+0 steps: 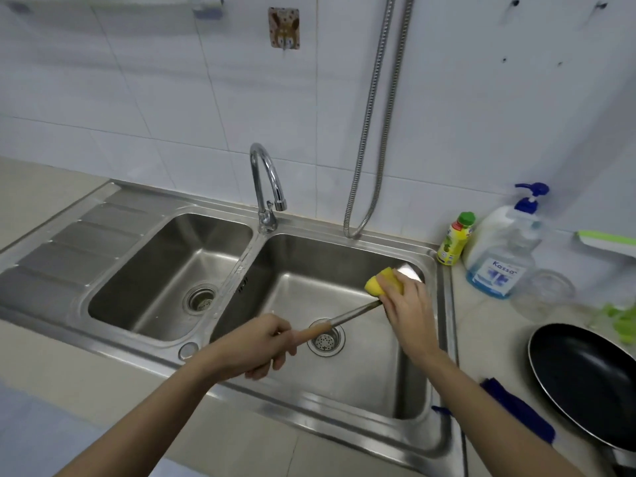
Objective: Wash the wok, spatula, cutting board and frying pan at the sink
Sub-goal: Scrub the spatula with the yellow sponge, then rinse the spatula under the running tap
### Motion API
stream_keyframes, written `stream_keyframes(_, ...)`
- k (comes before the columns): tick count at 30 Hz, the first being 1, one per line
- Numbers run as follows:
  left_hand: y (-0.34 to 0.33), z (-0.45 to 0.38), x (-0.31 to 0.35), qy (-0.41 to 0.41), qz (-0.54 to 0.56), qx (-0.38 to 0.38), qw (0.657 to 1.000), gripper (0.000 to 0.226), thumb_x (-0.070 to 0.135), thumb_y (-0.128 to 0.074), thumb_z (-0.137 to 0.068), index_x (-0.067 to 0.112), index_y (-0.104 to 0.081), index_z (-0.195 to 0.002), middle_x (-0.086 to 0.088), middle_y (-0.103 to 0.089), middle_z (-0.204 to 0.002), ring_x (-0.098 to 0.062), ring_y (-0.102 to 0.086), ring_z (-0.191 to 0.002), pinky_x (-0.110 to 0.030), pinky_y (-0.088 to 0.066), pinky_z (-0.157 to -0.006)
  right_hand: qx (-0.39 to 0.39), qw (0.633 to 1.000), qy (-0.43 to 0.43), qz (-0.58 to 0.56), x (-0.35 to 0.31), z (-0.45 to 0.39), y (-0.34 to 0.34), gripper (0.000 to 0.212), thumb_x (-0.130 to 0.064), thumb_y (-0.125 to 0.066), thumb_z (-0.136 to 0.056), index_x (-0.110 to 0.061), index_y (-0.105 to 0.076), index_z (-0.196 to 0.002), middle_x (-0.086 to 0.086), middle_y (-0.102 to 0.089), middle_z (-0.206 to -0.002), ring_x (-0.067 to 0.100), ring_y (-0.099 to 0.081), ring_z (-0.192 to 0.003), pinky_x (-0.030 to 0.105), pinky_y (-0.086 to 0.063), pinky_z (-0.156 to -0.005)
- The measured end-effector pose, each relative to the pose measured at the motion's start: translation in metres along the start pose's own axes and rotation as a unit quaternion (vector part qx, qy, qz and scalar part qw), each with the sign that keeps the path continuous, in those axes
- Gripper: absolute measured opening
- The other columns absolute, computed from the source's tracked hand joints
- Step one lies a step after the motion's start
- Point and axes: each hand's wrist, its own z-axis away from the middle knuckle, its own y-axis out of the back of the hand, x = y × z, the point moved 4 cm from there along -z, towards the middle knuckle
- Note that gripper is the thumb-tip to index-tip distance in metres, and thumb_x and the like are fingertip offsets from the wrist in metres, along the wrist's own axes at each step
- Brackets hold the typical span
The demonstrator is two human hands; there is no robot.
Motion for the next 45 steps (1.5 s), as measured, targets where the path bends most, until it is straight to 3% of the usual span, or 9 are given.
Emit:
stream_keyframes(7,-0.006,-0.011,0.012,0.0,0.002,-0.046,0.999,0.037,0.038,-0.049,-0.099,0.005,-0.063,-0.094,0.001,-0.054,-0.063,-0.009,-0.042,-0.041,-0.024,-0.036,-0.041,0.017,0.991,-0.133,0.007,0.05,0.017,0.014,0.037,-0.021,-0.067,-0.084,-0.019,-0.062,-0.121,0.014,-0.057,-0.123,0.035,-0.053,-0.097,0.043,-0.045,-0.082)
stream_keyframes(10,-0.001,-0.014,0.003,0.013,-0.002,-0.032,0.999,0.035,0.036,-0.049,-0.099,0.005,-0.064,-0.093,0.0,-0.055,-0.062,-0.011,-0.041,-0.039,-0.025,-0.035,-0.04,-0.003,0.97,-0.241,0.013,0.089,0.027,0.022,0.035,-0.021,-0.062,-0.088,-0.016,-0.06,-0.122,0.017,-0.057,-0.12,0.037,-0.052,-0.098,0.043,-0.044,-0.081)
stream_keyframes(13,0.006,-0.013,-0.005,0.03,0.038,-0.02,0.999,0.036,0.037,-0.051,-0.098,0.003,-0.064,-0.092,-0.002,-0.055,-0.061,-0.012,-0.04,-0.038,-0.023,-0.032,-0.037,-0.051,0.942,-0.332,-0.001,0.131,0.053,0.014,0.035,-0.022,-0.056,-0.092,-0.012,-0.056,-0.125,0.021,-0.057,-0.121,0.039,-0.052,-0.102,0.044,-0.042,-0.086)
stream_keyframes(17,0.011,-0.015,-0.022,0.065,0.107,-0.006,0.992,0.039,0.035,-0.05,-0.099,-0.001,-0.062,-0.093,-0.004,-0.05,-0.06,-0.015,-0.038,-0.039,-0.023,-0.031,-0.035,-0.092,0.93,-0.357,0.003,0.135,0.071,0.002,0.044,-0.025,-0.063,-0.088,-0.008,-0.053,-0.128,0.024,-0.054,-0.126,0.041,-0.049,-0.113,0.047,-0.036,-0.097)
stream_keyframes(22,0.019,-0.008,-0.05,0.11,0.139,0.057,0.983,0.032,0.029,-0.049,-0.1,0.002,-0.06,-0.087,-0.003,-0.047,-0.056,-0.013,-0.037,-0.04,-0.023,-0.03,-0.036,-0.019,0.975,-0.211,-0.072,0.065,0.011,0.001,0.041,-0.024,-0.065,-0.087,-0.003,-0.058,-0.122,0.022,-0.059,-0.117,0.04,-0.053,-0.109,0.047,-0.042,-0.093)
stream_keyframes(28,0.052,0.018,-0.081,0.133,0.068,0.16,0.976,0.035,0.032,-0.05,-0.098,0.003,-0.063,-0.083,0.0,-0.053,-0.054,-0.012,-0.044,-0.04,-0.024,-0.036,-0.04,-0.114,0.961,-0.062,-0.243,-0.065,-0.108,-0.03,0.028,-0.027,-0.058,-0.092,-0.014,-0.061,-0.117,0.002,-0.06,-0.112,0.013,-0.055,-0.098,0.025,-0.04,-0.084)
stream_keyframes(33,0.072,0.034,-0.099,0.153,0.077,0.199,0.965,0.034,0.034,-0.048,-0.1,0.008,-0.065,-0.085,0.0,-0.058,-0.058,-0.009,-0.046,-0.039,-0.023,-0.038,-0.042,-0.182,0.957,0.04,-0.222,-0.142,-0.208,-0.062,0.025,-0.026,-0.054,-0.094,-0.011,-0.061,-0.114,0.006,-0.058,-0.11,0.016,-0.058,-0.09,0.027,-0.044,-0.081)
stream_keyframes(37,0.072,0.025,-0.104,0.162,0.135,0.199,0.957,0.036,0.034,-0.048,-0.1,0.005,-0.065,-0.087,-0.002,-0.058,-0.06,-0.009,-0.046,-0.04,-0.022,-0.038,-0.043,-0.292,0.936,0.042,-0.193,-0.171,-0.259,-0.097,0.042,-0.032,-0.055,-0.094,-0.011,-0.051,-0.13,0.012,-0.055,-0.126,0.029,-0.054,-0.112,0.04,-0.042,-0.098)
stream_keyframes(45,0.07,0.013,-0.11,0.157,0.187,0.203,0.948,0.036,0.03,-0.05,-0.099,0.001,-0.061,-0.08,-0.007,-0.053,-0.054,-0.015,-0.042,-0.036,-0.024,-0.035,-0.04,-0.29,0.929,0.058,-0.224,-0.186,-0.278,-0.147,0.033,-0.011,-0.042,-0.1,0.006,-0.053,-0.126,0.025,-0.059,-0.122,0.032,-0.055,-0.112,-0.001,-0.031,-0.073)
